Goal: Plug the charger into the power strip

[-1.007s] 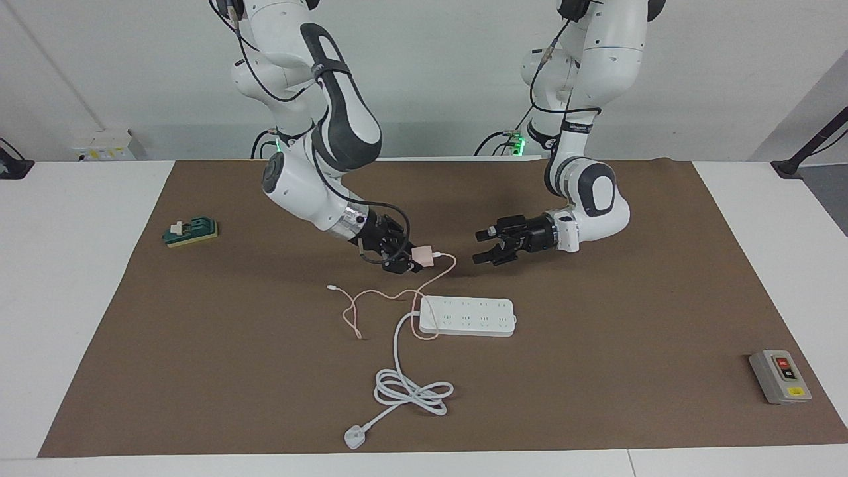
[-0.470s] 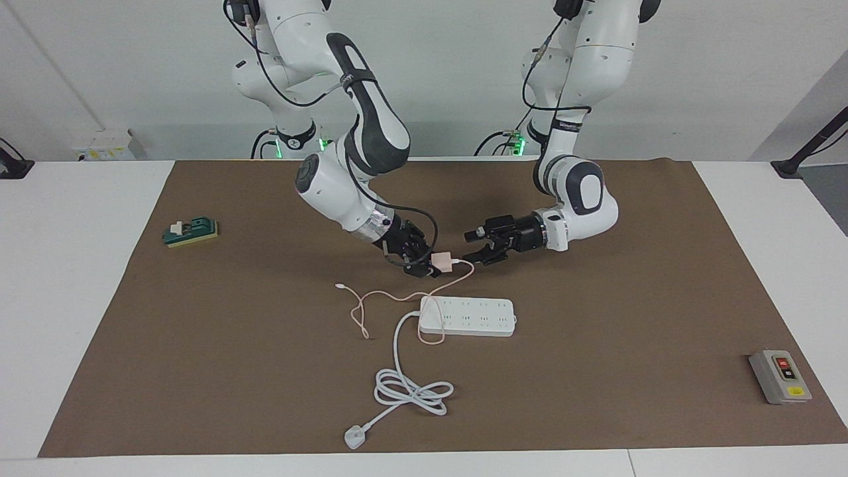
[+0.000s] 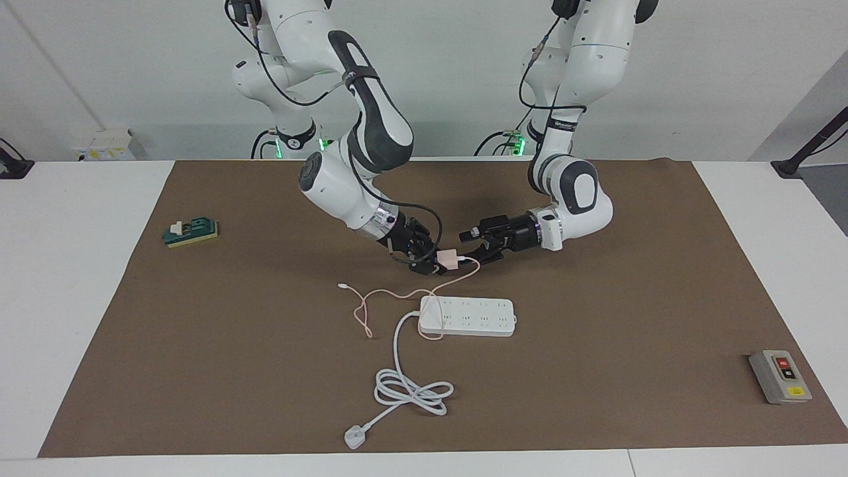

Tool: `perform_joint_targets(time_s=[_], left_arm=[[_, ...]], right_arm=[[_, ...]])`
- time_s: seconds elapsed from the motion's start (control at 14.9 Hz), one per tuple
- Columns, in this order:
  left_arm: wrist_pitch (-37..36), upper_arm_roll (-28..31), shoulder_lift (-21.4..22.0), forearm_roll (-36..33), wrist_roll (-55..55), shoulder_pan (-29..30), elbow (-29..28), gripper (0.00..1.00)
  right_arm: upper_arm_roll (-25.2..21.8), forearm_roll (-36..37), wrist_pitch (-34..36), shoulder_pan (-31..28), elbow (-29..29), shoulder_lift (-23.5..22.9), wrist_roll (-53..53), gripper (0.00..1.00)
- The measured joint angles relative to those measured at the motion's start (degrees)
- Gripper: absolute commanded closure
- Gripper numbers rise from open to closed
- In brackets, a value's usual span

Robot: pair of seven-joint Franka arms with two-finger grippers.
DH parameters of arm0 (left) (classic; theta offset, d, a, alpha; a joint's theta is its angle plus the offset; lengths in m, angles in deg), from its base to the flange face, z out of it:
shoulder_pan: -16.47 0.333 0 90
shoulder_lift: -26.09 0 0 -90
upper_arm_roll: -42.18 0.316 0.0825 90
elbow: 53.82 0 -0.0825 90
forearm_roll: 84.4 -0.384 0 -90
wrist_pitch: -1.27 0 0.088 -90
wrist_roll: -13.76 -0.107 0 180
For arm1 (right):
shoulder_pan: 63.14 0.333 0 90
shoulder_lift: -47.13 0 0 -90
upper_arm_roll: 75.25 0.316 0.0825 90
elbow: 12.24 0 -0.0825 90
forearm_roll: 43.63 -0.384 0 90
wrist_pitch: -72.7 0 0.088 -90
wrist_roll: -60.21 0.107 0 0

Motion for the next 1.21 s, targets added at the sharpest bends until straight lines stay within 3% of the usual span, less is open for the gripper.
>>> perform_joint_targets(time_s=[1.21], left_arm=[[-0.3, -0.1, 0.3, 0.2, -1.9, -2.7, 0.2, 0.00]], right_arm=[[0.0, 0.2, 3.0, 1.2, 1.0, 0.0, 7.5, 1.00]])
